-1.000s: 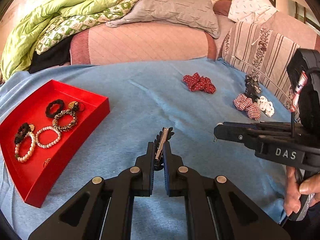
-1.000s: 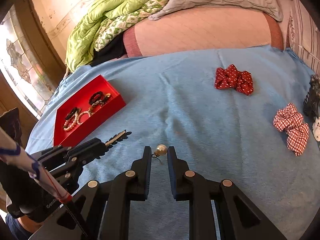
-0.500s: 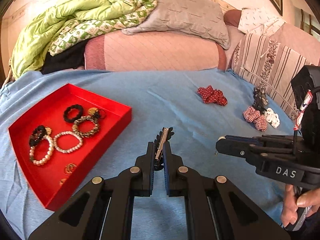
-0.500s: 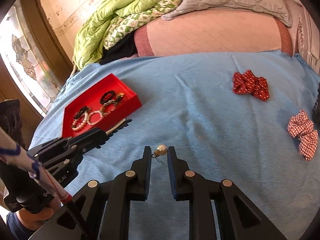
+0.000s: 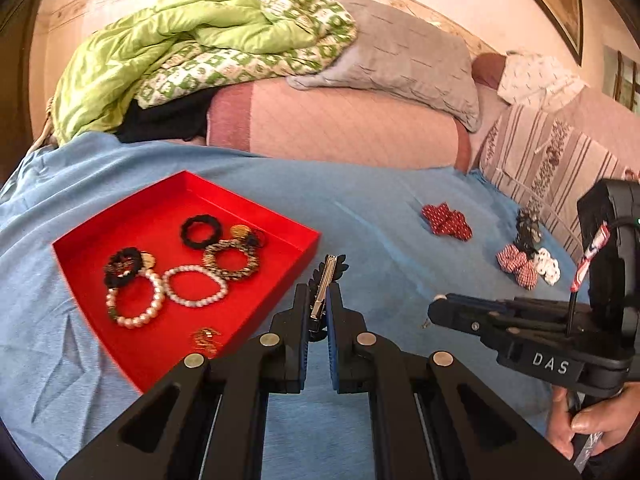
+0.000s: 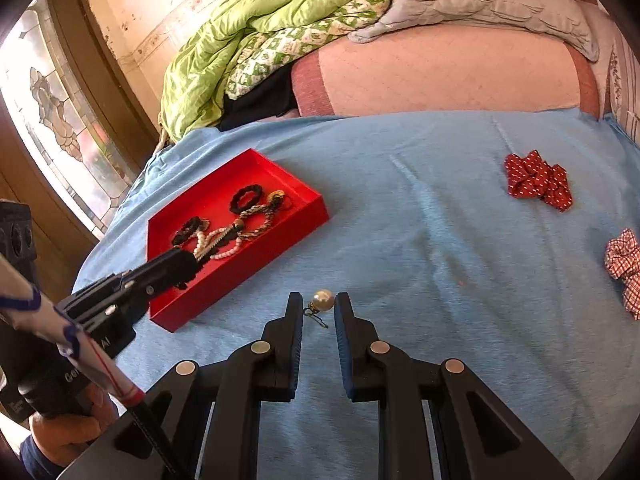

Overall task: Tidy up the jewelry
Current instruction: 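Carry the hair clip over the red tray while the right tool carries the pearl earring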

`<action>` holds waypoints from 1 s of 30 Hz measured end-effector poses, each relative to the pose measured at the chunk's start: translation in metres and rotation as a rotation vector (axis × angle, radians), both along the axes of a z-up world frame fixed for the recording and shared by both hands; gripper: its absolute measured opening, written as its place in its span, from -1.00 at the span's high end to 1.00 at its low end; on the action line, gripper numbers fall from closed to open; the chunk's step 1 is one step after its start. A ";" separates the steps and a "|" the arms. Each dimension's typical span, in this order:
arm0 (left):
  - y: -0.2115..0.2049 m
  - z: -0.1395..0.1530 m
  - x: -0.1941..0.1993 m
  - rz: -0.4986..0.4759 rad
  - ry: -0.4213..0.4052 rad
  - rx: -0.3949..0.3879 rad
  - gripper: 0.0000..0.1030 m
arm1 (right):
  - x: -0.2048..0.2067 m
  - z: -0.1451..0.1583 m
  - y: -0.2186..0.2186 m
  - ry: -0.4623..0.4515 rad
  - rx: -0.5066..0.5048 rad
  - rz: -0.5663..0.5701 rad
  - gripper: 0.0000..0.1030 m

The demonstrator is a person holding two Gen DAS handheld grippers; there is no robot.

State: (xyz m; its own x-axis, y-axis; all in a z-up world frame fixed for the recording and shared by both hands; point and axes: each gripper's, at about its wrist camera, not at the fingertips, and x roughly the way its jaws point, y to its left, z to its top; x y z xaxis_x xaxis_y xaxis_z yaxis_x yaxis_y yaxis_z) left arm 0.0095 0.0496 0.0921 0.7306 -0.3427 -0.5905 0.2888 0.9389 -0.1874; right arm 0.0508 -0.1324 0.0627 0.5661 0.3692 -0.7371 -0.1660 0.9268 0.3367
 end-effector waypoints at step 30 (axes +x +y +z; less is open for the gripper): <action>0.089 -0.035 0.032 0.208 0.155 -0.020 0.85 | 0.100 -0.013 0.108 0.150 0.109 0.150 0.66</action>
